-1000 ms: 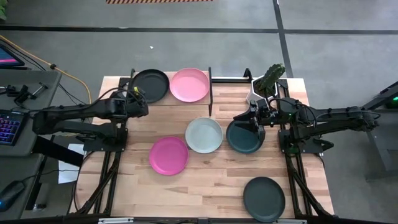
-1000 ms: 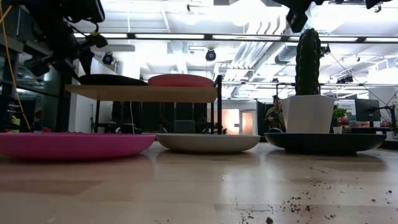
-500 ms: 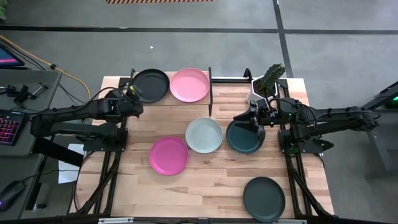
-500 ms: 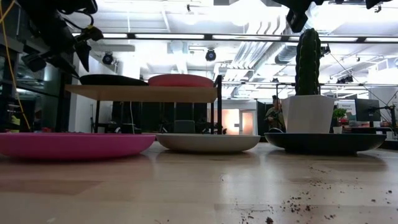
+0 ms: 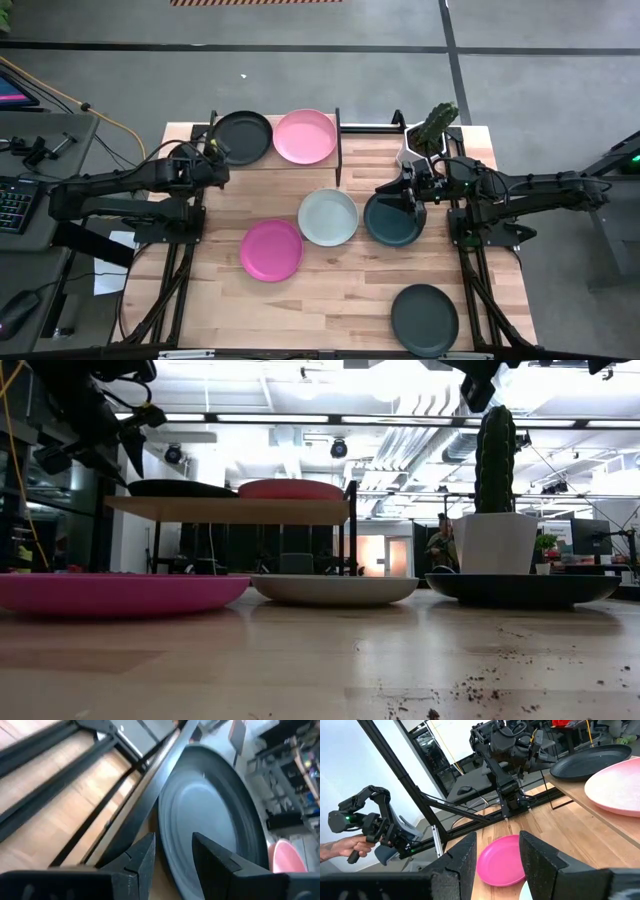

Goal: Place and stack plates onto a shelf
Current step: Stack the white plate on the top of the light pink plate on the shelf

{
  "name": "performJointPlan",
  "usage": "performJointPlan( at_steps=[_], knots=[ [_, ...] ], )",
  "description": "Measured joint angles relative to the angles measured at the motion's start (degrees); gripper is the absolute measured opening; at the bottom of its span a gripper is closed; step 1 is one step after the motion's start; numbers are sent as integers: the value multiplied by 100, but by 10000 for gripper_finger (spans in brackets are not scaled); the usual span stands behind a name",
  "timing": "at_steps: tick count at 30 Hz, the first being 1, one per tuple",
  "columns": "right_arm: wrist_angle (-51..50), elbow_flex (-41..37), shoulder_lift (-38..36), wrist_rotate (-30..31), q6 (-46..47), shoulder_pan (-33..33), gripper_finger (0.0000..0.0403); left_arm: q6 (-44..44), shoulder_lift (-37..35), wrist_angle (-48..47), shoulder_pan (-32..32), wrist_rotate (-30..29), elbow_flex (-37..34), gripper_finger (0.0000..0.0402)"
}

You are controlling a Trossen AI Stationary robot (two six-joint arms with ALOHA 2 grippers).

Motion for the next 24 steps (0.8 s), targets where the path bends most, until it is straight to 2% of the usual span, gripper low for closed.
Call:
performJointPlan(
  at_steps=[5, 13, 20, 24],
  knots=[
    [0, 0, 0, -2, 0, 0, 130, 784, -146, 20, -13, 516, 33, 120],
    [0, 0, -2, 6, -4, 0, 130, 1704, -504, 12, -13, 719, 253, 120],
    [0, 0, -2, 7, -2, 0, 130, 2435, -714, -1, -32, 1945, 273, 120],
    [0, 0, -2, 7, 0, 0, 130, 2660, -816, 35, -251, 2369, 273, 120]
  ],
)
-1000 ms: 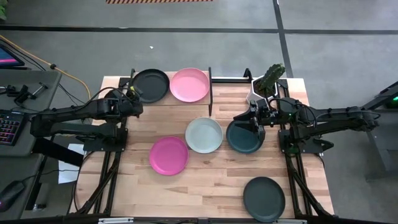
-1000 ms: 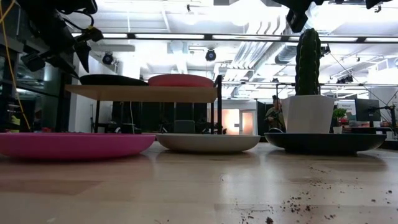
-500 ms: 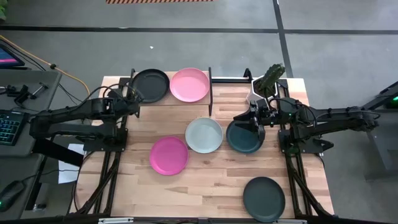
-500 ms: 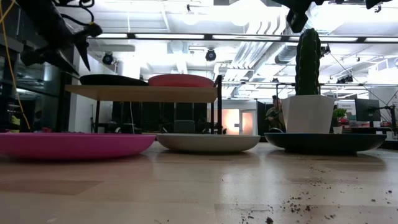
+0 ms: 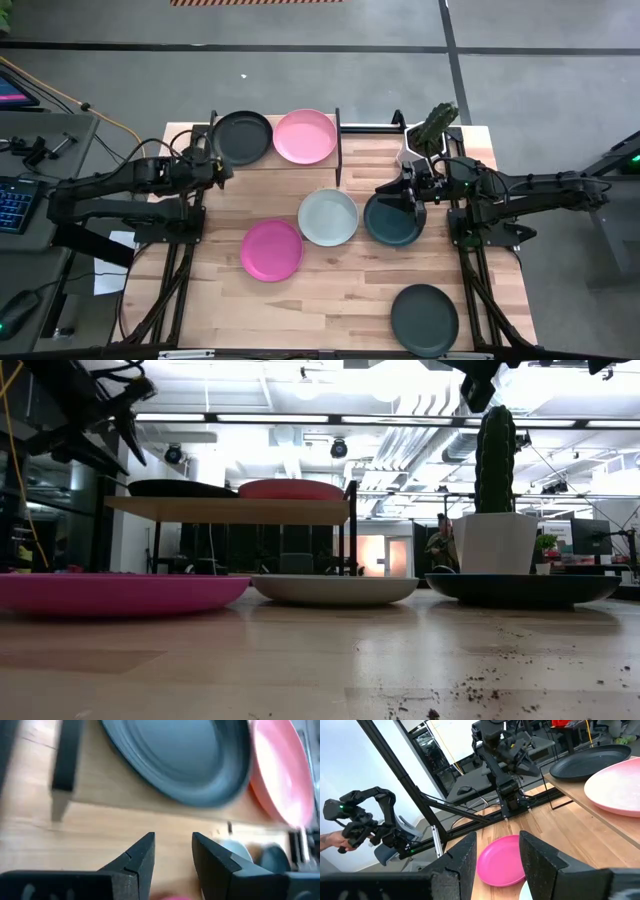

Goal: Place and stack plates onto a shelf
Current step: Stack the white plate on the top of the light pink plate on the shelf

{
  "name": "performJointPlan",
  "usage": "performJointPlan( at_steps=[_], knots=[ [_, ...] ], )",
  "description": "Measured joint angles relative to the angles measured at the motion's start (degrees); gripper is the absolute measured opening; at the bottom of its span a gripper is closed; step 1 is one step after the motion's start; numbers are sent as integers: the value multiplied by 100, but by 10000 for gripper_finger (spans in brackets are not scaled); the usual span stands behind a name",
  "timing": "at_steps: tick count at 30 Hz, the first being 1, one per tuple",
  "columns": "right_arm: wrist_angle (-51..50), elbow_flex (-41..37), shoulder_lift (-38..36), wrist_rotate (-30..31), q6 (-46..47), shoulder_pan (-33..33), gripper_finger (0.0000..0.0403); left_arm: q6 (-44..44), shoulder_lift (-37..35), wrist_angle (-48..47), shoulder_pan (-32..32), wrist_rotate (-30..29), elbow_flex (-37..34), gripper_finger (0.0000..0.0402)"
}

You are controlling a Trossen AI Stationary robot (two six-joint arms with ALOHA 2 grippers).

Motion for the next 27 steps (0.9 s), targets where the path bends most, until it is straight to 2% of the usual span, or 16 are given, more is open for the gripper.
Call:
performJointPlan(
  at_steps=[3, 5, 12, 15, 18, 27],
  knots=[
    [0, 0, 1, -2, 0, 0, 130, 473, -60, 411, -296, 129, 0, 120],
    [0, 0, 0, -2, -7, 0, 130, 1013, -83, 1073, -547, 138, 0, 120],
    [29, 0, 2, 279, 103, 0, 130, 4187, 284, 5165, -1445, 150, 2, 120],
    [205, -1, 2, 376, 322, -2, 130, 5365, 561, 6384, -1765, 256, 5, 120],
    [574, -2, 2, 378, 541, 0, 130, 5868, 652, 6607, -2000, 264, 5, 120],
    [2032, -2, 134, 380, 405, 0, 130, 5831, 176, 5961, -2487, 135, 2, 117]
  ],
)
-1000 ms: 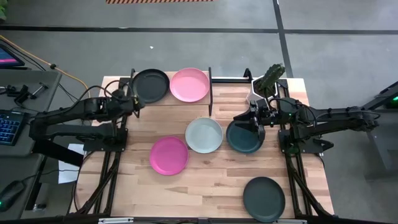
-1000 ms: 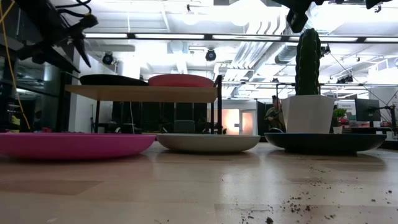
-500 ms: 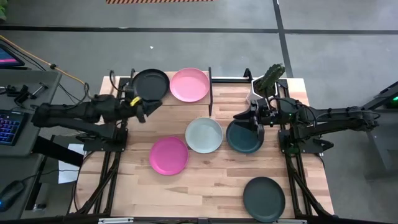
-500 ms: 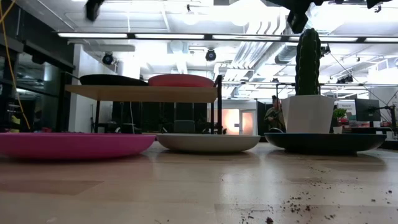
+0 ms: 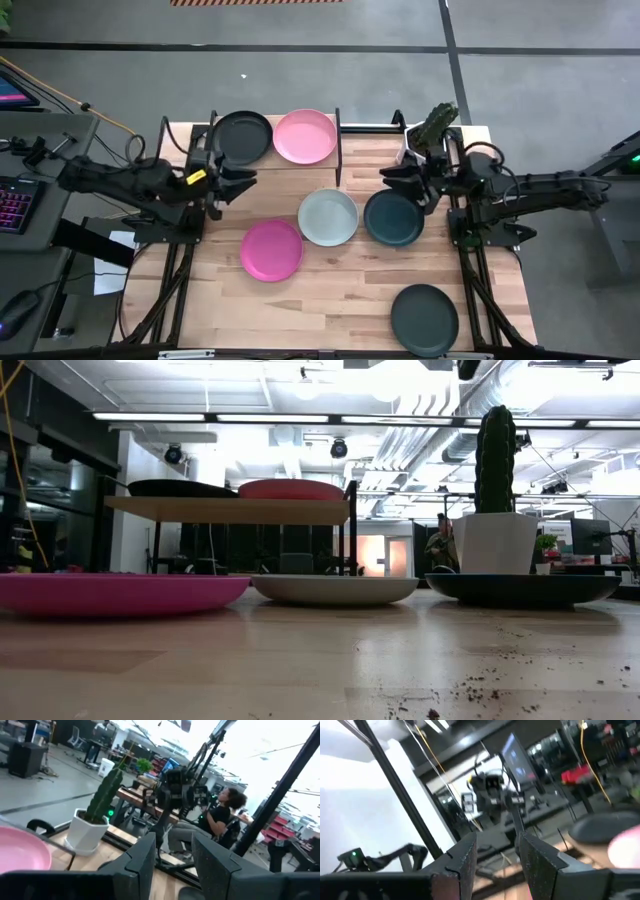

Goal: Place and stack plates onto a shelf
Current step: Stack the white plate on the top of the light pink plate on the shelf

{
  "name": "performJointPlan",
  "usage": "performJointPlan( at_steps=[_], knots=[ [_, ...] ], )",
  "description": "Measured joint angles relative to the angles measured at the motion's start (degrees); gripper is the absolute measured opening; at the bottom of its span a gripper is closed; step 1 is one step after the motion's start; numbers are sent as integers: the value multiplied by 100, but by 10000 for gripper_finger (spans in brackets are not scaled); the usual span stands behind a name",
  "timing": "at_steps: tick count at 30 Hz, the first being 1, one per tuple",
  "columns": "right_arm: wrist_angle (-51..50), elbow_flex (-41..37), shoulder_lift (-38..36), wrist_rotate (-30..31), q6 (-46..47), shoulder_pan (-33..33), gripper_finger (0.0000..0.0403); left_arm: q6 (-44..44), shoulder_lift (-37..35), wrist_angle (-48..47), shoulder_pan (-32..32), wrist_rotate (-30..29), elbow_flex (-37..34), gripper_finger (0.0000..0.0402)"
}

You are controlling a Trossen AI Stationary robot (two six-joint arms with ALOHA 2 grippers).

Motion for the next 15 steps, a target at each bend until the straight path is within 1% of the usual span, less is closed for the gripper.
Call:
performJointPlan(
  at_steps=[5, 7, 12, 15],
  knots=[
    [215, 0, 281, 0, -317, 0, 130, -62, -255, -371, -230, -447, 0, 115],
    [216, 0, 398, -2, -366, 0, 130, 4, -266, -398, -276, -519, 0, 115],
    [296, 19, 604, -8, -317, 0, 130, 29, -252, -406, -302, -525, 0, 115],
    [298, 157, 718, -74, -321, 0, 130, 29, -231, -408, -300, -527, 0, 115]
  ],
)
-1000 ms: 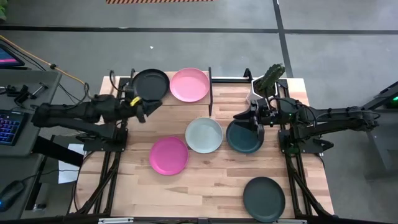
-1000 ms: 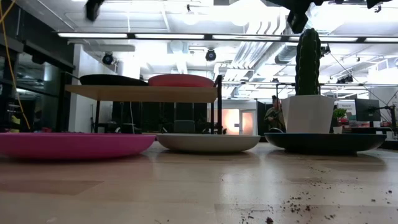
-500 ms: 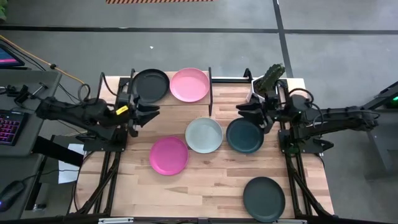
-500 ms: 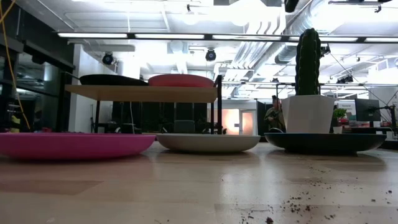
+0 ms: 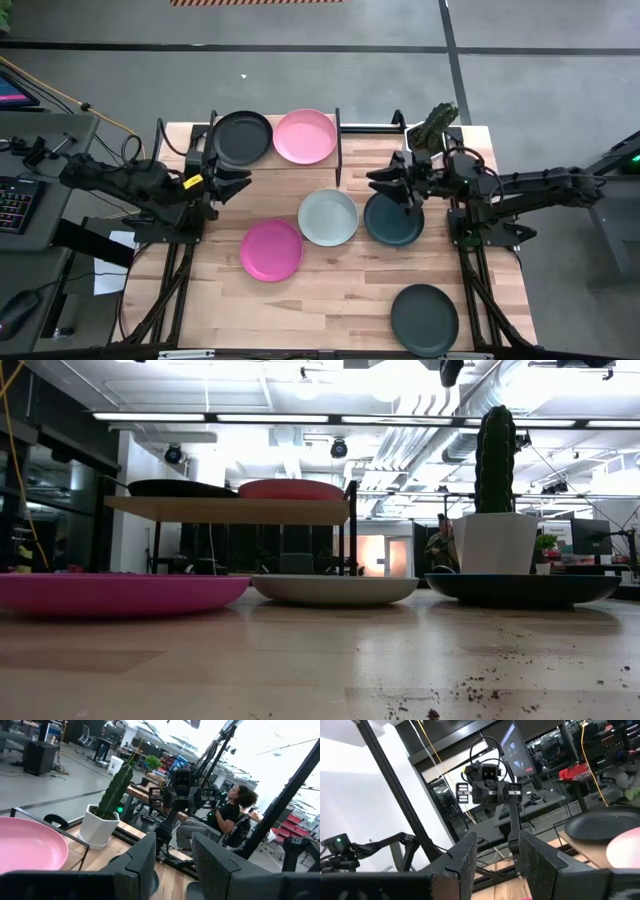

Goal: Place and stack plates onto a shelf
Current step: Stack the white plate on the top of the light pink plate on the shelf

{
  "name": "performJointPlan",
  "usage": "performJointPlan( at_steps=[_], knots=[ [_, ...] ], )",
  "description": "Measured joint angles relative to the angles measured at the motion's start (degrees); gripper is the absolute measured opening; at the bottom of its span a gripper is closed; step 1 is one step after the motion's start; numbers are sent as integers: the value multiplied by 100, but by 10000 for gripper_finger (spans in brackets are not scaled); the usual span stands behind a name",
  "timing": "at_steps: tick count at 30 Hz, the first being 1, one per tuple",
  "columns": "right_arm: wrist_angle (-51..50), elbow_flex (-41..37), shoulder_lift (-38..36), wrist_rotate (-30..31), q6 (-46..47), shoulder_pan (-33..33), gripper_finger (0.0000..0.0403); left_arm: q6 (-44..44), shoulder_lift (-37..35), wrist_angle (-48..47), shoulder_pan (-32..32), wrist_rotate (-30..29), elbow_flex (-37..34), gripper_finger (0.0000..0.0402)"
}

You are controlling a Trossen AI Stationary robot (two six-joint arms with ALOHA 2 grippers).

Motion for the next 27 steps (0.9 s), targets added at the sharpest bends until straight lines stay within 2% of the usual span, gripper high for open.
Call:
performJointPlan(
  at_steps=[4, 7, 13, 16, 19, 23, 27],
  knots=[
    [-125, 256, 123, -130, -180, 0, 130, 1, 10, 2, 0, -80, 0, 115],
    [-692, 551, 157, -242, -238, 0, 130, -7, 12, -2, 0, -84, 0, 115],
    [-3365, 1379, 157, -511, -68, 69, 130, -11, 12, 2, 0, -86, 0, 115],
    [-4707, 1633, 153, -538, 340, 189, 130, -15, 12, 2, 0, -88, 0, 115],
    [-5597, 1649, 153, -536, 1031, 399, 130, -98, 12, 4, 0, -92, 0, 115],
    [-6006, 1285, 155, -640, 2013, 878, 130, -115, 12, 4, 0, -100, 0, 115],
    [-5705, 784, 155, -628, 2894, 1464, 130, -115, 12, 4, 0, -109, 0, 115]
  ],
)
